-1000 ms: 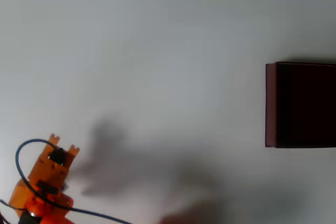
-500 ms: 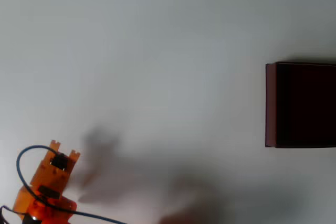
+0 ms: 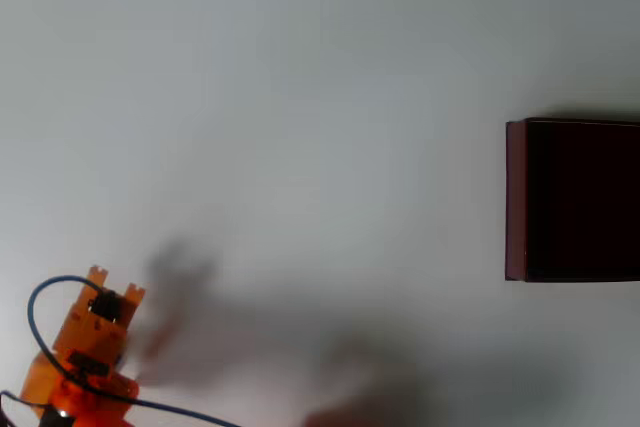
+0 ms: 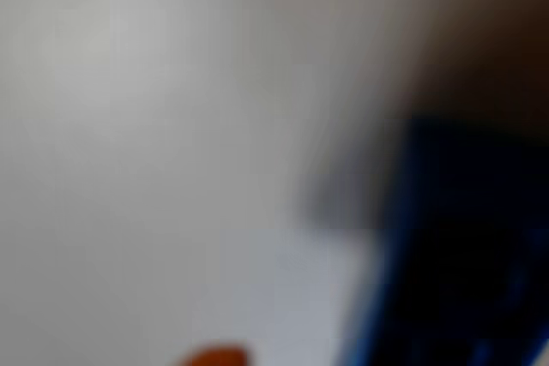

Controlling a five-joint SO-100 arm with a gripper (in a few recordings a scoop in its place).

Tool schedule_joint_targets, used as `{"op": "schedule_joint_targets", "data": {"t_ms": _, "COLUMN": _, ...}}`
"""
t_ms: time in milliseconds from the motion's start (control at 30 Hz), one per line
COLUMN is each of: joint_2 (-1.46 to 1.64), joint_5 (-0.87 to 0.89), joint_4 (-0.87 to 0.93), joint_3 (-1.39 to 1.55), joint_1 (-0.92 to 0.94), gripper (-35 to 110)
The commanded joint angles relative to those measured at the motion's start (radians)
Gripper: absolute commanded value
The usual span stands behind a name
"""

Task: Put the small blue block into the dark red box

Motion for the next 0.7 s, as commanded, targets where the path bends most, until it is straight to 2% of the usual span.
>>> {"op": "schedule_joint_targets", "data": {"t_ms": 0, "joint_2": 0.006, "joint_5": 0.646, "joint_4": -0.025, "joint_3": 0.006, "joint_1": -0.017, "gripper": 26}}
{"op": "schedule_joint_targets", "data": {"t_ms": 200, "joint_2": -0.012, "joint_5": 0.634, "joint_4": -0.101, "joint_3": 0.048, "joint_1": -0.012, "gripper": 25}}
{"op": "schedule_joint_targets", "data": {"t_ms": 333, "joint_2": 0.002, "joint_5": 0.607, "joint_4": -0.302, "joint_3": 0.181, "joint_1": -0.012, "gripper": 19}}
{"op": "schedule_joint_targets", "data": {"t_ms": 400, "joint_2": 0.009, "joint_5": 0.561, "joint_4": -0.379, "joint_3": 0.245, "joint_1": -0.008, "gripper": 2}}
{"op": "schedule_joint_targets", "data": {"t_ms": 667, "joint_2": 0.046, "joint_5": 0.448, "joint_4": -0.337, "joint_3": 0.281, "joint_1": 0.028, "gripper": 0}}
